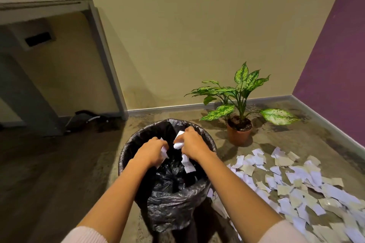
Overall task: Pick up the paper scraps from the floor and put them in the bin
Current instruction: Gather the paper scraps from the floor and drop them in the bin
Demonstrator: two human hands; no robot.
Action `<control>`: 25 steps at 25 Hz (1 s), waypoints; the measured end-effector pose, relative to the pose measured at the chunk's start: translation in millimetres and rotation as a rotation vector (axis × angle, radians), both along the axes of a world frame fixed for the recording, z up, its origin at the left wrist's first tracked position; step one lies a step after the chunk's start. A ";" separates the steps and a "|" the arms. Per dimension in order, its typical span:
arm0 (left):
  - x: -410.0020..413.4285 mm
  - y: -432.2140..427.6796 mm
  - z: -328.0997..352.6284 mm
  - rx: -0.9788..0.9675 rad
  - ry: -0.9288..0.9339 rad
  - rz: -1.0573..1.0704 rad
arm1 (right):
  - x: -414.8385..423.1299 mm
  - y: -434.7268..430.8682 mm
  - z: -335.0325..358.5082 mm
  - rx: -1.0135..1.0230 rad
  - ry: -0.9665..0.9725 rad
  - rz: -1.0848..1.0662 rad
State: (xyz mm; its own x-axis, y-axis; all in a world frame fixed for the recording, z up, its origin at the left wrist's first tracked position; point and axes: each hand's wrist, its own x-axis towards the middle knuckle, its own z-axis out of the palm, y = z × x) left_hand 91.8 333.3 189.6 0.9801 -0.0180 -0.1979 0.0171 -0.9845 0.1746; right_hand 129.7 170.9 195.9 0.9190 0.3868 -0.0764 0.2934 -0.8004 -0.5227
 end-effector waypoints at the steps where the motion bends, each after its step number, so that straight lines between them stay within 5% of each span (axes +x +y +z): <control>1: 0.4 3.5 -5.4 0.007 0.025 0.003 | 0.0 3.0 -5.4 -0.052 0.021 0.031; 6: 1.7 11.4 -13.3 0.045 0.083 0.014 | 2.1 10.3 -13.6 -0.191 0.167 0.124; 13: 2.4 -11.2 3.4 0.100 0.021 0.041 | -4.3 -5.5 4.6 -0.054 0.207 0.164; 20: -6.1 -57.5 46.3 0.115 -0.172 0.031 | -23.3 -55.4 51.2 0.291 -0.036 0.019; 25: -8.5 -132.1 61.4 0.002 -0.421 -0.071 | -34.2 -118.8 57.6 0.318 -0.119 -0.075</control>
State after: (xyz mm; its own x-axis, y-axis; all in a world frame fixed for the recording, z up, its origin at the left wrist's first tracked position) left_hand 83.3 201.2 251.0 0.9717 -0.0888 0.2188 -0.1234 -0.9809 0.1501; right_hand 95.5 52.1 253.4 0.9408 0.3053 0.1470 0.3143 -0.6243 -0.7152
